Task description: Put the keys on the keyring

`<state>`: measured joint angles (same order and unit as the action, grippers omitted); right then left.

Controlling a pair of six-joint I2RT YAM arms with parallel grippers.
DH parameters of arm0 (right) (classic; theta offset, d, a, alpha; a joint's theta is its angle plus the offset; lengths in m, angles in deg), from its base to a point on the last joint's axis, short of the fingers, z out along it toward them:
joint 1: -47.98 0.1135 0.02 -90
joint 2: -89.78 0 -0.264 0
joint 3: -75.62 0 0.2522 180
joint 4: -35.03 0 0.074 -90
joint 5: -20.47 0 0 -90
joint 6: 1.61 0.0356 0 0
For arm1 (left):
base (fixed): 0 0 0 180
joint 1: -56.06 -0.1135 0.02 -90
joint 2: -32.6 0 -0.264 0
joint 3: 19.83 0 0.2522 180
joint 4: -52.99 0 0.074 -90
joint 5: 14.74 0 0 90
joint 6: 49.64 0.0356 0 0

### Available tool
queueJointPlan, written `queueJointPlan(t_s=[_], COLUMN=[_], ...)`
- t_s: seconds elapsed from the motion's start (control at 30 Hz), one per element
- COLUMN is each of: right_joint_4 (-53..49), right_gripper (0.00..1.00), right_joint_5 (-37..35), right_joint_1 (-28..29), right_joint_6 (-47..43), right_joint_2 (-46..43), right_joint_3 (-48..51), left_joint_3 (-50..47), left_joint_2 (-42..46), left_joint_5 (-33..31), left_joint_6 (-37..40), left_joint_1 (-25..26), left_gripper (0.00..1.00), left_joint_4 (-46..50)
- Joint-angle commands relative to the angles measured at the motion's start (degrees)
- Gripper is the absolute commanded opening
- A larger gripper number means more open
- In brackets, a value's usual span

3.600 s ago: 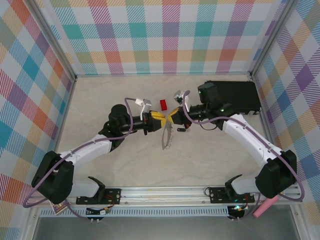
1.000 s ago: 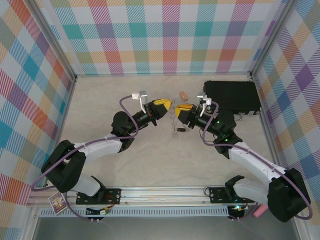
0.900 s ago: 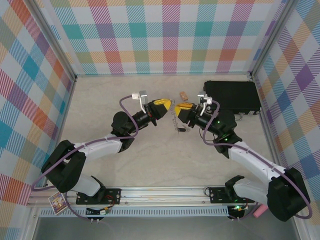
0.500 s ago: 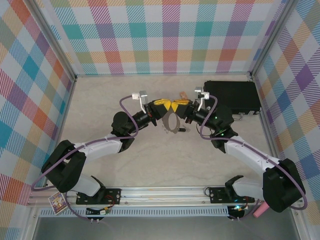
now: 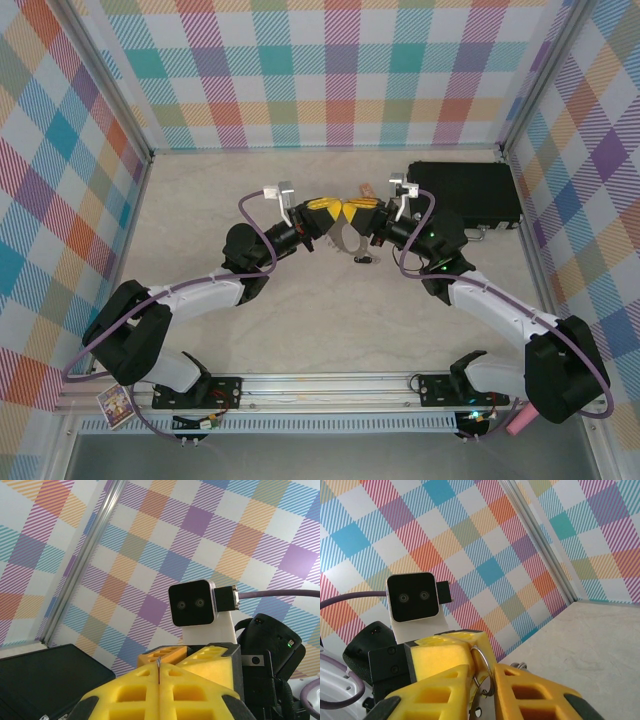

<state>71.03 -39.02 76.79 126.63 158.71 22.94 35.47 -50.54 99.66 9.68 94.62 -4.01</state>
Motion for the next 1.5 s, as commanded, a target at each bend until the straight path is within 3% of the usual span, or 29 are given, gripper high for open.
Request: queueJointPlan(t_s=[0.0, 0.3, 0.63, 1.03, 1.23, 1.37, 1.4, 1.47], right_joint_4=[-0.2, -1.1, 2.4, 3.2, 2.8, 0.3, -1.1, -5.6], right_gripper=[0.20, 0.21, 0.20, 0.12, 0.00, 0.00, 0.00, 0.00], right_joint_5=[0.6, 0.8, 7.8, 8.2, 9.0, 9.4, 9.4, 9.3], right_joint_1=[-1.0, -2.5, -2.1, -1.7, -1.3, -1.3, -1.3, -1.4], right_joint_6=[-1.7, -2.5, -1.3, -0.8, -1.0, -1.9, -2.8, -5.3], right_joint_2=[-2.7, -3.3, 0.7, 2.4, 3.2, 2.8, 2.5, 1.4], right_joint_3=[-1.2, -0.3, -2.1, -3.4, -4.0, -4.2, -4.3, -4.8], left_joint_3=[0.0, 0.2, 0.6, 0.7, 0.7, 0.5, 0.3, -0.2], left_joint_2=[2.0, 1.8, 1.3, 0.8, 0.9, 1.1, 1.1, 1.5], left_joint_5=[0.3, 0.7, 0.7, 1.2, 1.3, 1.3, 1.3, 1.0], left_joint_6=[-0.8, -1.1, -1.5, -2.0, -2.0, -1.7, -1.6, -0.9], left_joint_1=[1.1, 1.1, 1.1, 1.2, 1.2, 1.2, 1.2, 1.1], left_gripper=[0.00, 0.00, 0.00, 0.00, 0.00, 0.00, 0.00, 0.11], left_joint_4=[-4.4, -4.5, -4.6, -4.8, -4.8, -4.7, -4.6, -3.8])
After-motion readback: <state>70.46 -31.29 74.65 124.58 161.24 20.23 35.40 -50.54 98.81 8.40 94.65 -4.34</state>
